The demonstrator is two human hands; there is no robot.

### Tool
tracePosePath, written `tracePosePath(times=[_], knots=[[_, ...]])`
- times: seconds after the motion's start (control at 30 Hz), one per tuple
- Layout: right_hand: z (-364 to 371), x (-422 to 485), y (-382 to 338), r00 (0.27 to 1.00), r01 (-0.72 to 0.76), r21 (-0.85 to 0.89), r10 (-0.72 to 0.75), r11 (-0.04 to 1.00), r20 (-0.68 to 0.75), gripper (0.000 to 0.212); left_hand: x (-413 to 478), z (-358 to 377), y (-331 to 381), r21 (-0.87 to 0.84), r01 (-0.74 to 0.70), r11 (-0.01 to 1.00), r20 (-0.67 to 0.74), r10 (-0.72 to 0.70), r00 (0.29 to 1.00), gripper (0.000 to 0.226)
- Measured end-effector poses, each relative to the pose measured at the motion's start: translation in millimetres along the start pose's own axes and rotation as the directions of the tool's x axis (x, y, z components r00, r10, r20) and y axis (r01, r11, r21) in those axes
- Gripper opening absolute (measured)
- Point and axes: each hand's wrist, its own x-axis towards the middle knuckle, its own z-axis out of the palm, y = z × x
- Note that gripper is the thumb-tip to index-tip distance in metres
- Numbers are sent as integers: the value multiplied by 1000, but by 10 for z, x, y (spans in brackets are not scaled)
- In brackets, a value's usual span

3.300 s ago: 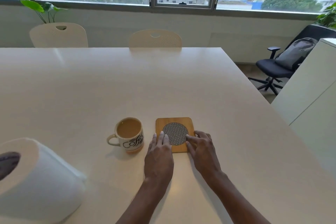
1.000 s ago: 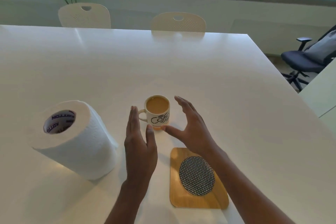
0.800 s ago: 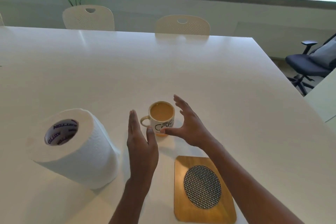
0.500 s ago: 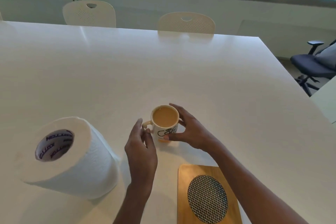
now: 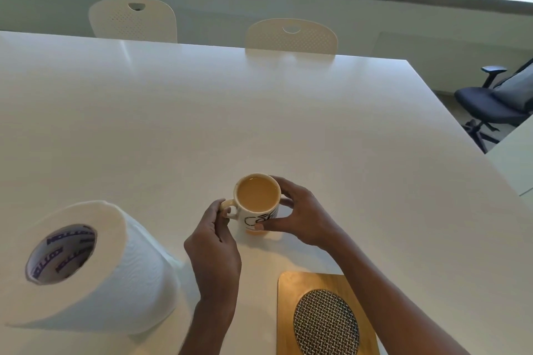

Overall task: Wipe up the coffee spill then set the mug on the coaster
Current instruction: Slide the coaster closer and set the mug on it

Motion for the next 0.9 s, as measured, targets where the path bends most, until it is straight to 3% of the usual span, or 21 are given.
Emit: tracePosePath(times=[0.43,0.9], knots=[[-267,-465,-330,986,76,-18,-78,997,-147,85,-156,-141,278,-46,-140,989,17,141,990,27],[-277,-1464,-529,968,35,-38,-43,999,-246,81,-820,-365,328,-94,-137,986,192,153,970,25]])
